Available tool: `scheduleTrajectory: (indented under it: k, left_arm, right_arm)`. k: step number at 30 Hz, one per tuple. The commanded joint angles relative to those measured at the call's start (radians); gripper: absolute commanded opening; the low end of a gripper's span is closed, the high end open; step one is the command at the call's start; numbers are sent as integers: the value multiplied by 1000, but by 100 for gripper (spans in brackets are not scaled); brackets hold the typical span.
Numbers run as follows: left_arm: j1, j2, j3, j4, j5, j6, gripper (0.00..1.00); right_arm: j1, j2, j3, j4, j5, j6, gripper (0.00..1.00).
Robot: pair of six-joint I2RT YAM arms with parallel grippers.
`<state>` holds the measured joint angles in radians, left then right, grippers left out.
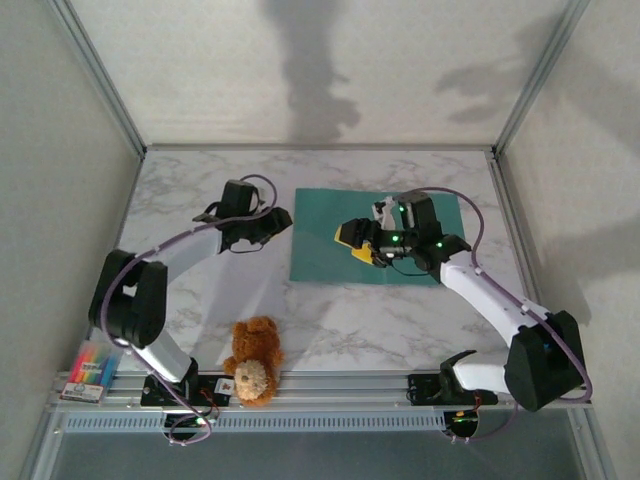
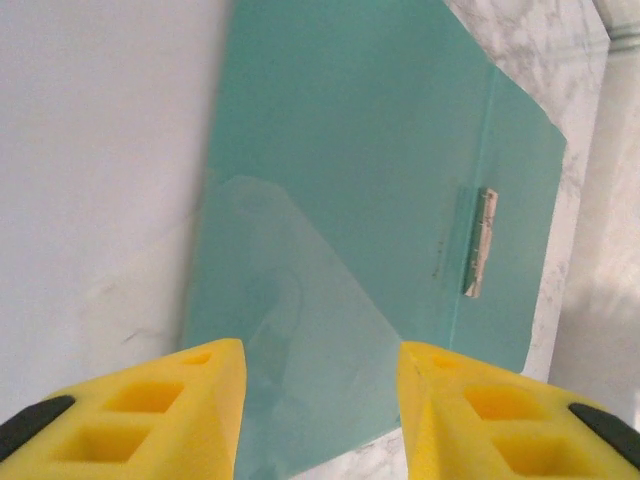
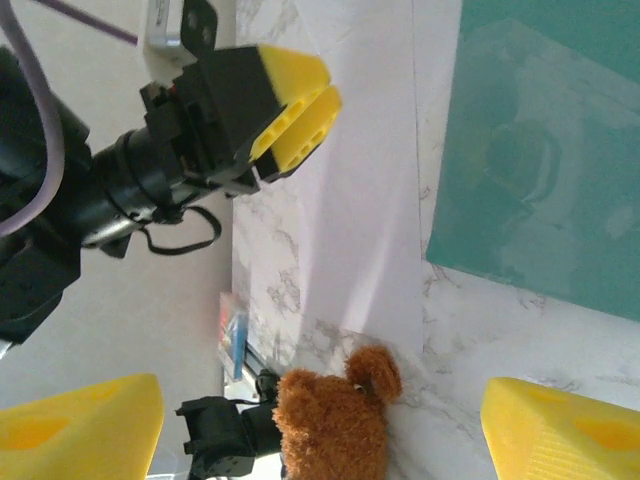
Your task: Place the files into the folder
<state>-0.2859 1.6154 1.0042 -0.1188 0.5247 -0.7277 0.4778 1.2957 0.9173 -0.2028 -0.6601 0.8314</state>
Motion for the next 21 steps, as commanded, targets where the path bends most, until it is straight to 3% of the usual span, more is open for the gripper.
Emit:
scheduleTrajectory:
  k: [1, 6, 9, 13, 15, 18, 21]
  left_arm:
    - [64, -97, -58, -74, -37, 33, 44]
    - [181, -225, -143, -125, -43, 79, 52]
    - [256, -283, -192, -147, -46, 115, 62]
    - [339, -314, -244, -166, -67, 155, 68]
    - [356, -320, -261, -181, -148, 162, 75]
    - [358, -338, -291, -196, -323, 166, 88]
    - [361, -360, -345, -160, -359, 162, 92]
  right_arm:
    - [35, 52, 92, -51, 45, -17, 83]
    - [86, 160, 193, -66, 64, -25, 82]
    - [119, 234, 260, -67, 78, -29, 80]
    - [169, 327, 350, -98, 152, -37, 79]
    - [194, 376, 404, -173, 250, -32, 79]
    - [228, 454, 479, -214, 284, -31, 78]
    - [261, 525, 540, -222, 278, -28, 78]
